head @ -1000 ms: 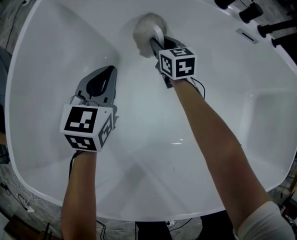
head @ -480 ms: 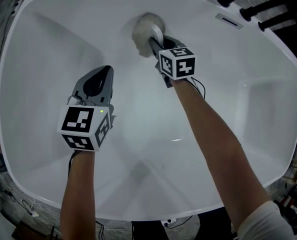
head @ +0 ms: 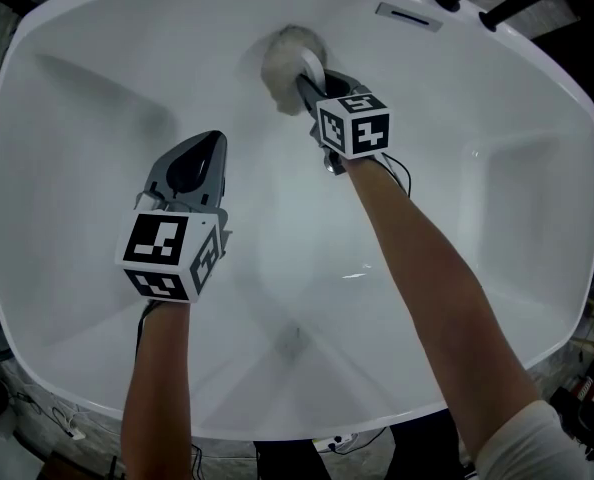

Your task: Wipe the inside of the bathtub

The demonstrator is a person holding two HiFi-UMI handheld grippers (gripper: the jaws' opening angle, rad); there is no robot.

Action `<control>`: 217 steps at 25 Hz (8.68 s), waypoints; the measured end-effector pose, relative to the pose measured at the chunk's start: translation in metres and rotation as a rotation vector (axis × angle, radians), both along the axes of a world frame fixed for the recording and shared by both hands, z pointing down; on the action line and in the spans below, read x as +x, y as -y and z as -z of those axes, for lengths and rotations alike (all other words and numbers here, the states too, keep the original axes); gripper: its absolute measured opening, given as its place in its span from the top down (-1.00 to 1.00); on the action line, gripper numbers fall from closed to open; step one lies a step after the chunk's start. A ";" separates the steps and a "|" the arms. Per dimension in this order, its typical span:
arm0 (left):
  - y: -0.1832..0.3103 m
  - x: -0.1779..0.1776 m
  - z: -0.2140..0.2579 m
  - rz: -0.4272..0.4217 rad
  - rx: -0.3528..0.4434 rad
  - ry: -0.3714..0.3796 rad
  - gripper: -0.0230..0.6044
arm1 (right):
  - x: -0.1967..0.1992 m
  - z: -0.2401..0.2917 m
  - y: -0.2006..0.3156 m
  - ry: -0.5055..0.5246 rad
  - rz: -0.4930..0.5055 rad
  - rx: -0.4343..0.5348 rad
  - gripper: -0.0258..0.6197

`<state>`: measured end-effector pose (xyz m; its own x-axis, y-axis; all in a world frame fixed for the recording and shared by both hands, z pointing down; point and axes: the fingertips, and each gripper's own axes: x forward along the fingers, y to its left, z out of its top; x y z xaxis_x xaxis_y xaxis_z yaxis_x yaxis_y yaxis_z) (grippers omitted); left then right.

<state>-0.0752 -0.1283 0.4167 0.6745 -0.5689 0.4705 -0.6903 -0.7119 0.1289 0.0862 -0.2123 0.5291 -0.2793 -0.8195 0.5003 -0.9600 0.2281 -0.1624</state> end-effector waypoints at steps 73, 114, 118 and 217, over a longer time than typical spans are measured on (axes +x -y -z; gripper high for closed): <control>-0.174 0.488 -0.022 -0.337 -0.035 -0.014 0.91 | 0.527 -0.020 -0.240 -0.043 -0.311 -0.037 0.59; -0.183 0.419 -0.114 -0.316 -0.103 -0.005 0.91 | 0.568 -0.119 -0.291 -0.001 -0.767 -0.124 0.66; -0.169 0.401 -0.121 -0.302 -0.108 -0.002 0.91 | 0.551 -0.128 -0.279 -0.001 -0.750 -0.140 0.66; 0.064 -0.094 -0.160 0.117 -0.158 0.061 0.91 | -0.119 -0.194 0.054 0.107 0.012 -0.255 0.64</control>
<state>-0.1692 -0.1926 0.5771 0.5756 -0.5575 0.5982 -0.7773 -0.6002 0.1885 -0.0329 -0.2660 0.7227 -0.3503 -0.6671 0.6574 -0.9319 0.1779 -0.3160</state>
